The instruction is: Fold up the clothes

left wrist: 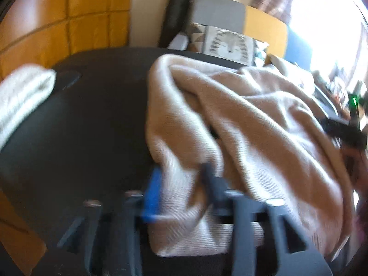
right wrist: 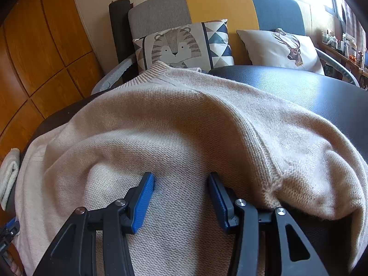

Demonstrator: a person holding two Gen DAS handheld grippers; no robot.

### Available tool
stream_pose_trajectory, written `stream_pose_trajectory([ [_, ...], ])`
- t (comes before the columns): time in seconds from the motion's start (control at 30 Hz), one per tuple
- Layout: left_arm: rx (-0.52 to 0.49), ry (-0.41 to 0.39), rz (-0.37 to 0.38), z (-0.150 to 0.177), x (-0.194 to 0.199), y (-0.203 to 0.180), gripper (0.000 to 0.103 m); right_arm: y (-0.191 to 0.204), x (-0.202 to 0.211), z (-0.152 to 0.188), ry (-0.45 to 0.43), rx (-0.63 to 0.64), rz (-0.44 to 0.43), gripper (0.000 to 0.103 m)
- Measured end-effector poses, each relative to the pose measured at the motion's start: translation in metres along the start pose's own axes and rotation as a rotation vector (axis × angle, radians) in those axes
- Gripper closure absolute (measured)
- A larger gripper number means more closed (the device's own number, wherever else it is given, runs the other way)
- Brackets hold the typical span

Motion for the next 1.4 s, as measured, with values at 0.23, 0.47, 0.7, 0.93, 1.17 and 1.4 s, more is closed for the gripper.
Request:
stream_pose_trajectory([
  [0.23,-0.161,-0.064,-0.159,-0.052,0.022,0.012,0.092,0.0,-0.001,0.0,-0.001,0.0,-0.001,0.055],
  [0.47,-0.479,-0.216,-0.588,-0.136,0.038,0.036,0.092,0.0,-0.002,0.001,-0.004,-0.002,-0.003,0.055],
  [0.7,-0.675,0.096,-0.66,-0.136,-0.044,0.049,0.084,0.0,-0.002,0.001,-0.006,-0.003,-0.006,0.055],
  [0.93,-0.504,0.213,-0.463,-0.098,-0.061,0.044,0.084,-0.001,-0.002,0.002,-0.009,-0.01,-0.013,0.055],
  [1.17,-0.266,0.047,-0.134,-0.109,-0.022,-0.03,0.084,-0.002,-0.003,0.004,-0.012,-0.009,-0.013,0.054],
  [1.4,-0.405,0.109,-0.029,-0.073,-0.063,-0.141,0.084,-0.008,0.0,0.001,0.004,-0.045,-0.069,0.053],
])
Point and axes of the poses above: each gripper's, at about its wrist camera, not at the fingertips, and x roughly against the way its jaws point, y to its left, z to its underside, the point moved 2 cm from there along -x, roughly the way its jaws point, and after that the axes turned 5 degrees about z, right-handed, at the moved point
